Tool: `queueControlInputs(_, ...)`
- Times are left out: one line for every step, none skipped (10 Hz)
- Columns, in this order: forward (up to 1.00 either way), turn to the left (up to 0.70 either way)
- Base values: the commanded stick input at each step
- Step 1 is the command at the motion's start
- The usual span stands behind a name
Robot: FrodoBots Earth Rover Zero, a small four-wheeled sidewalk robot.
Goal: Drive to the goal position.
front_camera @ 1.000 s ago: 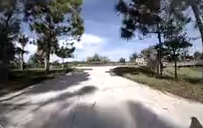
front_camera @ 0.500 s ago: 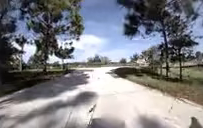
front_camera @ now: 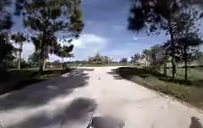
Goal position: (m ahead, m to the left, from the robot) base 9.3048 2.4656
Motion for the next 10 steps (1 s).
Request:
queueControlInputs(0.85,0.0)
queueControlInputs(0.85,0.0)
queueControlInputs(0.85,0.0)
queueControlInputs(0.85,0.0)
queueControlInputs(0.85,0.0)
queueControlInputs(0.85,0.0)
queueControlInputs(0.85,0.0)
queueControlInputs(0.85,0.0)
queueControlInputs(0.85,0.0)
queueControlInputs(0.85,0.0)
